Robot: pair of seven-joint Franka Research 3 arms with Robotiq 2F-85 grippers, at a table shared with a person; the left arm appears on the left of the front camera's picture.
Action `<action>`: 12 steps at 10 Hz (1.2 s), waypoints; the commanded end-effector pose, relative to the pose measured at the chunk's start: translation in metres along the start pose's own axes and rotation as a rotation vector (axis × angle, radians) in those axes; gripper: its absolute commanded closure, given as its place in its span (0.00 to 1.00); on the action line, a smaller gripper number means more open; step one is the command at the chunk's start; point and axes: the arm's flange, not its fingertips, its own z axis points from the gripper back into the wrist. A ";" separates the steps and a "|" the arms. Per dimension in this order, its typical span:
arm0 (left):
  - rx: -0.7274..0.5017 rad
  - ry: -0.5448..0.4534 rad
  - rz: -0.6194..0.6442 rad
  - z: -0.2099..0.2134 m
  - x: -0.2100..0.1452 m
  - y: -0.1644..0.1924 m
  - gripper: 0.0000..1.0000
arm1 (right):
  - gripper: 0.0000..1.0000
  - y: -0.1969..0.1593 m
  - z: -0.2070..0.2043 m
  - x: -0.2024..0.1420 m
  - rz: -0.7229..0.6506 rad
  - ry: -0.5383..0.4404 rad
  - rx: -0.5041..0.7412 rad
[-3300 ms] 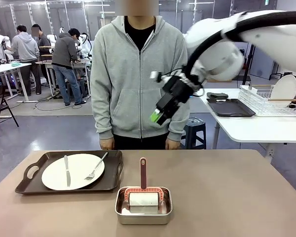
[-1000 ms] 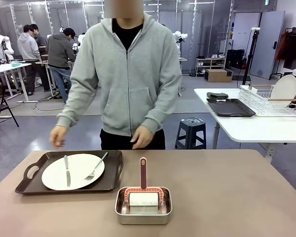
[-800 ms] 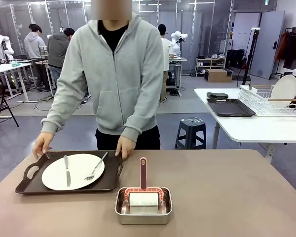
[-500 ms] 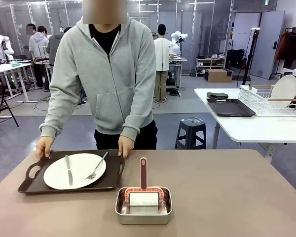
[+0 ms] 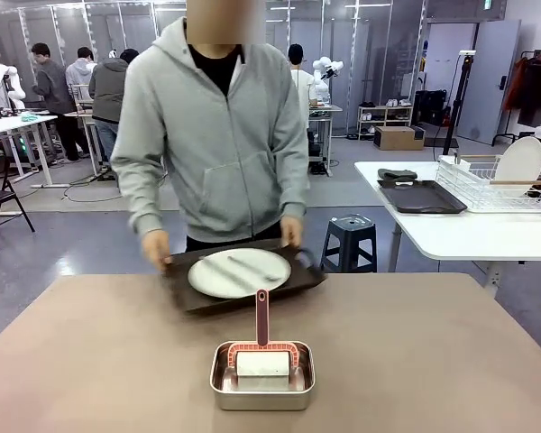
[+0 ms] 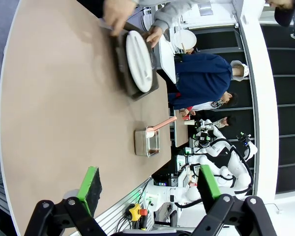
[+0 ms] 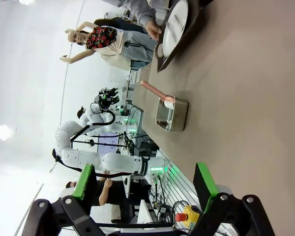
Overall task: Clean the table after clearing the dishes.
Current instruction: When the right (or left) Handle tray is removed, use the right hand (or left hand) to clean the right (or left) side of the table with the Lint Roller.
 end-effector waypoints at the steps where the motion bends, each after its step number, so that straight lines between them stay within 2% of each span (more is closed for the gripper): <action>1: -0.002 -0.003 -0.008 0.003 -0.002 0.000 0.00 | 0.00 0.001 0.001 -0.001 0.005 -0.002 0.000; 6: 0.000 0.000 0.000 0.000 0.000 0.000 0.00 | 0.00 0.001 0.001 -0.001 0.005 -0.002 0.000; 9: 0.125 0.126 -0.216 -0.035 0.021 -0.061 0.00 | 0.00 0.001 0.001 -0.001 0.005 -0.002 0.000; 11: 0.305 0.226 -0.412 -0.063 0.027 -0.126 0.00 | 0.00 0.001 0.001 -0.001 0.005 -0.002 0.000; 12: 0.448 0.310 -0.543 -0.090 0.034 -0.174 0.00 | 0.00 0.001 0.001 -0.001 0.005 -0.002 0.000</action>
